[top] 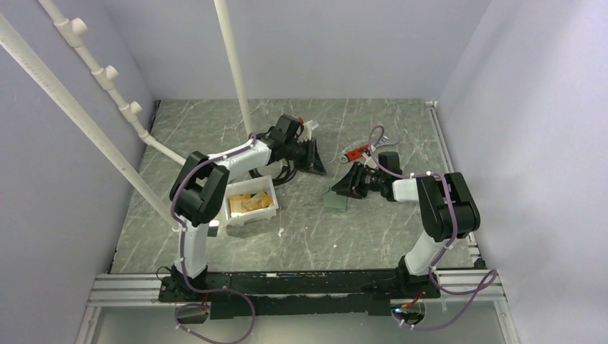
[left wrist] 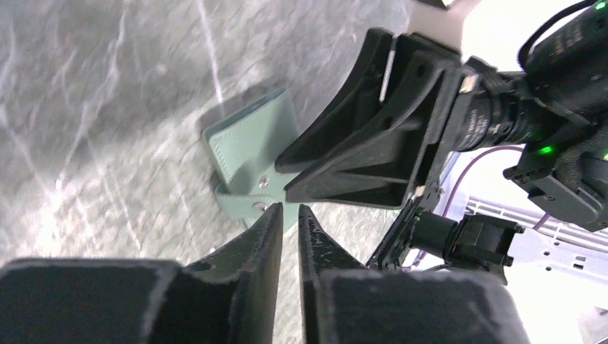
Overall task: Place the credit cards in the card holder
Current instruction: Close the card holder at the center of the board.
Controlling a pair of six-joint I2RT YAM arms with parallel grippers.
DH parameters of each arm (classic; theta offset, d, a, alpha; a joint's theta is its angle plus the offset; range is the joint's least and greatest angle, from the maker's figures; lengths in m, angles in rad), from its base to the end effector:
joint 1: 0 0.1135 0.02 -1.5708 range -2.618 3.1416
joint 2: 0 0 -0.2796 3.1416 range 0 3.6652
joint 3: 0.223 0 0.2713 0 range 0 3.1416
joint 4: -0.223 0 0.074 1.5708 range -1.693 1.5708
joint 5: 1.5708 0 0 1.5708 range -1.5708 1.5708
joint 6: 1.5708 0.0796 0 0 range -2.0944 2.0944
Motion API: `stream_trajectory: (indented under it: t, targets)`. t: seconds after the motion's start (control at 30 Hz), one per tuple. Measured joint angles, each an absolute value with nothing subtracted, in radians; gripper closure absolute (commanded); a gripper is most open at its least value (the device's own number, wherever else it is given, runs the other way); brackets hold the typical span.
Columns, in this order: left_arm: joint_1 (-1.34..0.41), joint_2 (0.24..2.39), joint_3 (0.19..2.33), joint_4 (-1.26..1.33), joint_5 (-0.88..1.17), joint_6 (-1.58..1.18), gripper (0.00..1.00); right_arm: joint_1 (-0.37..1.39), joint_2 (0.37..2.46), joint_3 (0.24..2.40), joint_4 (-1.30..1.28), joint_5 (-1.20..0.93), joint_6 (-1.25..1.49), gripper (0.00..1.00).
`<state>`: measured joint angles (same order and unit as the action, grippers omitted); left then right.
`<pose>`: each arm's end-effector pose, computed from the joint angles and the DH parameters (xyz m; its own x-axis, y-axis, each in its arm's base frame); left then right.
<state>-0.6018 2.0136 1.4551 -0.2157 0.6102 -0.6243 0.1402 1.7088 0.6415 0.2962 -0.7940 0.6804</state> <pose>0.3826 -0.3181 0.1795 -0.9362 0.0619 -0.3459 0.3136 0.5913 -0.7430 0.3206 0.1026 0.0972 -0.9166 0.3160 -0.2448 -0.0357 0.5453 0.8375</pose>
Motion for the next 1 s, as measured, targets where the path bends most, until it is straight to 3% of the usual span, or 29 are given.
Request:
stream_trajectory:
  t: [0.27, 0.47, 0.57, 0.83, 1.0]
  targets:
    - [-0.62, 2.185, 1.627, -0.195, 0.685, -0.61, 0.96, 0.134, 1.705, 0.624, 0.3, -0.786, 0.669, 0.82]
    - [-0.636, 2.288, 1.646, -0.208, 0.711, -0.61, 1.0, 0.133, 1.716, 0.621, 0.307, -0.793, 0.658, 0.85]
    - [-0.65, 2.296, 1.65, -0.211, 0.709, -0.602, 1.0, 0.133, 1.716, 0.621, 0.304, -0.795, 0.649, 0.83]
    - [-0.66, 2.276, 1.625, -0.21, 0.665, -0.597, 1.0, 0.149, 1.687, 0.628, 0.272, -0.785, 0.624, 0.62]
    - [-0.66, 2.255, 1.596, -0.203, 0.641, -0.598, 1.0, 0.177, 1.662, 0.655, 0.216, -0.763, 0.612, 0.58]
